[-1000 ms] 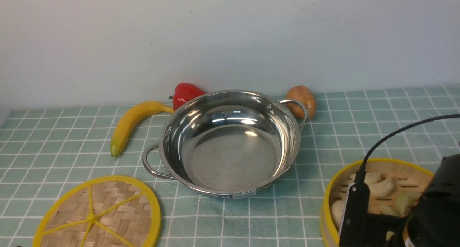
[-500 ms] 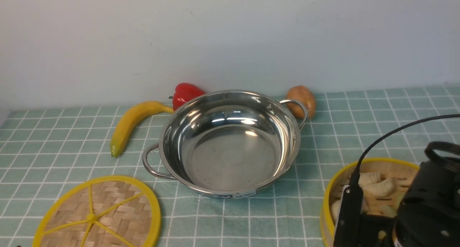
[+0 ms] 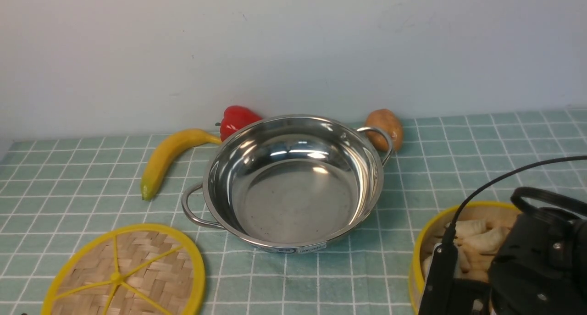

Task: Place the steamer in the pot on the blue tablecloth, and put the lid on the steamer.
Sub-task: 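Reach for and grasp the rim of the bamboo steamer holding the buns with the right gripper, then place the bamboo steamer basket of food into the steel pot with the right gripper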

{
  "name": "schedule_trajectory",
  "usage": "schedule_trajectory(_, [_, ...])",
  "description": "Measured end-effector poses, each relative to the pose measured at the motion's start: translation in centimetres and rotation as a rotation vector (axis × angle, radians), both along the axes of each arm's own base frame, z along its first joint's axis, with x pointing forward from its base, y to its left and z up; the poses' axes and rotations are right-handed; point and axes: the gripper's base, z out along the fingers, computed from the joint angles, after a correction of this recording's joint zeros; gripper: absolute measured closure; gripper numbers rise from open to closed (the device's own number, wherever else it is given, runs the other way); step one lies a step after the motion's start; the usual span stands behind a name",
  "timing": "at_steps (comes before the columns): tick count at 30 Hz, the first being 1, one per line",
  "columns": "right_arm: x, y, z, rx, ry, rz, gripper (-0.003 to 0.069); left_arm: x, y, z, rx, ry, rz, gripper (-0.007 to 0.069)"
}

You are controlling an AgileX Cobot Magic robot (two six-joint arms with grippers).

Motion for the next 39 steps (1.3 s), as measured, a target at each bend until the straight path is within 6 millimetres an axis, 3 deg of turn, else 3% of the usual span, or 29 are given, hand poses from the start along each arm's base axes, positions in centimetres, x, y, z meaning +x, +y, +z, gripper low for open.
schedule_trajectory(13, [-0.1,0.0,0.6,-0.03,0.038,-0.036,0.0603,0.0,0.0,0.0,0.001,0.0,0.0,0.0382])
schedule_trajectory(18, [0.6,0.5,2.9,-0.025,0.019,-0.046,0.0603,0.0,0.0,0.0,0.001,0.0,0.0,0.0382])
schedule_trajectory(25, [2.4,1.9,7.9,0.066,-0.111,-0.025,0.0603,0.0,0.0,0.0,0.001,0.0,0.0,0.0382])
schedule_trajectory(34, [4.3,3.1,11.9,0.127,-0.242,0.032,0.0603,0.0,0.0,0.0,0.001,0.0,0.0,0.0382])
schedule_trajectory(39, [6.3,4.8,14.9,0.175,-0.317,0.081,0.0603,0.0,0.0,0.0,0.001,0.0,0.0,0.0382])
